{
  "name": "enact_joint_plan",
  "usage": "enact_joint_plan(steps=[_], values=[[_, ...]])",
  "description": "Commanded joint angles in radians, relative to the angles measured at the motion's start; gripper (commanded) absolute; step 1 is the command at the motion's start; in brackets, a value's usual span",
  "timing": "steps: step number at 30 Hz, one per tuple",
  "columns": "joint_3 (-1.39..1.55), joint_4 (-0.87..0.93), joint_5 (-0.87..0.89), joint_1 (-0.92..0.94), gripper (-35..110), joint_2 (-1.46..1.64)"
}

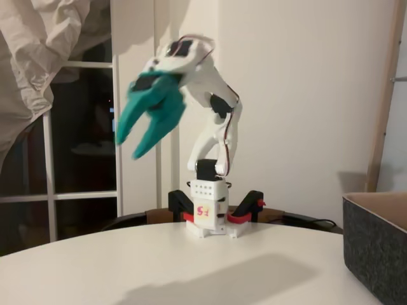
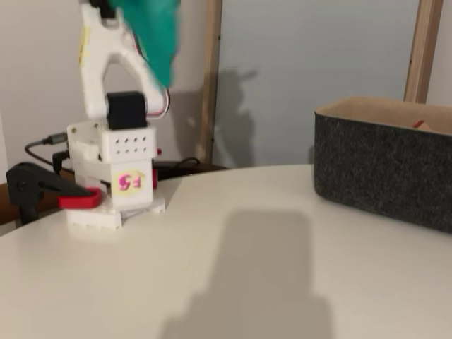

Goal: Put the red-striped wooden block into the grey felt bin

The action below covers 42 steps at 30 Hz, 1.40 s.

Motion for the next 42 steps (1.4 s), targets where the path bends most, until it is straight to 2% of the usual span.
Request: enact_joint_plan(steps=[1,8,11,25,31,36,42], values=[[0.196,-0.198,-0.008,0.077,1,0.043],[0.621,-0.558,-0.044,0.115,0,0.061],[0.756,-0.667,-0.052,0.137,0,0.163],[1.197,-0.67,0.057,0.235,0,0.747],[1.301,-0.638,-0.005,0.23,0,0.798],[1.301,-0.561,0.032,0.221,0,0.801],[1.301,-0.561,0.067,0.198,0,0.801]])
